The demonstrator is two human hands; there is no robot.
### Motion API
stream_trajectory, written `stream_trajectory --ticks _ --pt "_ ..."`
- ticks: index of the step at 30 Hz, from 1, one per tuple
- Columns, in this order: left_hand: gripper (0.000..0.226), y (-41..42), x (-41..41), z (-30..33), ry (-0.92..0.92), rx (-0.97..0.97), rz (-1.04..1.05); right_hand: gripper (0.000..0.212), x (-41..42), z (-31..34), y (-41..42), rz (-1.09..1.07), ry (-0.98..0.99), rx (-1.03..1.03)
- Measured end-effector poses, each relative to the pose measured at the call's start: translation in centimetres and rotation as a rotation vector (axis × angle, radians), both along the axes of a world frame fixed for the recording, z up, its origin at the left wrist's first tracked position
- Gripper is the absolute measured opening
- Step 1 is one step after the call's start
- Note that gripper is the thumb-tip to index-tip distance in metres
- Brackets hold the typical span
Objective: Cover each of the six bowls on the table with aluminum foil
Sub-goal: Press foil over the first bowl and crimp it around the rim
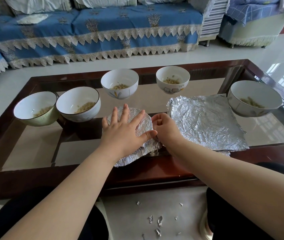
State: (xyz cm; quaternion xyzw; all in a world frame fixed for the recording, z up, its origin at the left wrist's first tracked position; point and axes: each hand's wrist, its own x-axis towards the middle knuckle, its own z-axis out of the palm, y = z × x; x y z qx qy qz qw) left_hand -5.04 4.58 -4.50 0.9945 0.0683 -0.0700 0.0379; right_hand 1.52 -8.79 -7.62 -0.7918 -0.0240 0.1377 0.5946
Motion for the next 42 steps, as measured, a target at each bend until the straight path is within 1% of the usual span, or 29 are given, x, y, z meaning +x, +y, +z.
stream_trajectory --ticks 3,5,7,11,13,17,19,21,24,26,28,30,32,34,36,39,42 --pt "0.093 -0.1 0.0 -0.1 -0.005 0.002 0.007 0.022 -0.2 0.4 -0.4 0.014 -0.131 -0.084" --pt "0.091 -0.1 -0.1 0.0 -0.007 0.008 0.012 0.028 -0.4 0.7 -0.9 0.034 -0.168 -0.093" --pt "0.089 -0.1 0.0 0.0 -0.005 0.010 0.020 0.030 -0.7 0.7 -1.4 0.072 -0.206 -0.112" --pt "0.088 -0.2 0.1 -0.1 -0.010 0.012 0.044 0.037 -1.4 0.4 -1.7 0.162 -0.267 -0.201" --pt "0.091 -0.4 0.0 -0.2 -0.016 0.012 0.063 0.039 -1.4 0.3 -1.7 0.172 -0.245 -0.172" --pt "0.098 -0.9 -0.2 -0.1 -0.045 -0.007 0.136 0.032 -0.9 0.1 -1.1 0.171 -0.131 -0.005" --pt "0.094 -1.1 -0.2 -0.2 -0.053 -0.024 0.164 0.028 -0.7 0.0 -0.7 0.170 -0.114 0.030" --pt "0.089 -1.2 -0.2 0.0 -0.036 -0.048 0.175 0.027 -0.7 -0.2 -0.5 0.189 -0.116 0.028" --pt "0.090 -0.8 0.0 0.5 0.035 -0.061 0.166 0.027 -0.5 -0.5 -0.3 0.215 -0.133 -0.031" --pt "0.092 -0.4 0.1 0.9 0.085 -0.034 0.143 0.026 -0.3 -1.0 -0.4 0.210 -0.102 -0.037" --pt "0.097 -0.1 -0.1 1.1 0.095 0.013 0.111 0.032 -0.3 -1.3 -0.5 0.198 -0.035 -0.032" --pt "0.105 0.0 -0.2 0.8 0.064 0.050 0.079 0.036 -0.4 -1.4 -0.5 0.200 0.040 0.029" --pt "0.110 -0.1 -0.4 0.5 0.017 0.049 0.061 0.032 -0.5 -1.5 -0.4 0.194 0.106 0.119" --pt "0.109 -0.1 -0.4 0.3 -0.014 0.011 0.064 0.023 -0.4 -1.5 -0.4 0.170 0.185 0.226" --pt "0.104 0.0 -0.4 0.1 -0.031 -0.013 0.067 0.019 -0.3 -1.7 -0.5 0.171 0.311 0.378" --pt "0.100 0.0 -0.5 0.0 -0.044 -0.013 0.066 0.019 0.0 -1.7 -0.9 0.235 0.438 0.598" --pt "0.098 0.0 -0.4 -0.1 -0.050 -0.007 0.076 0.024 0.0 -1.6 -1.0 0.280 0.477 0.734"
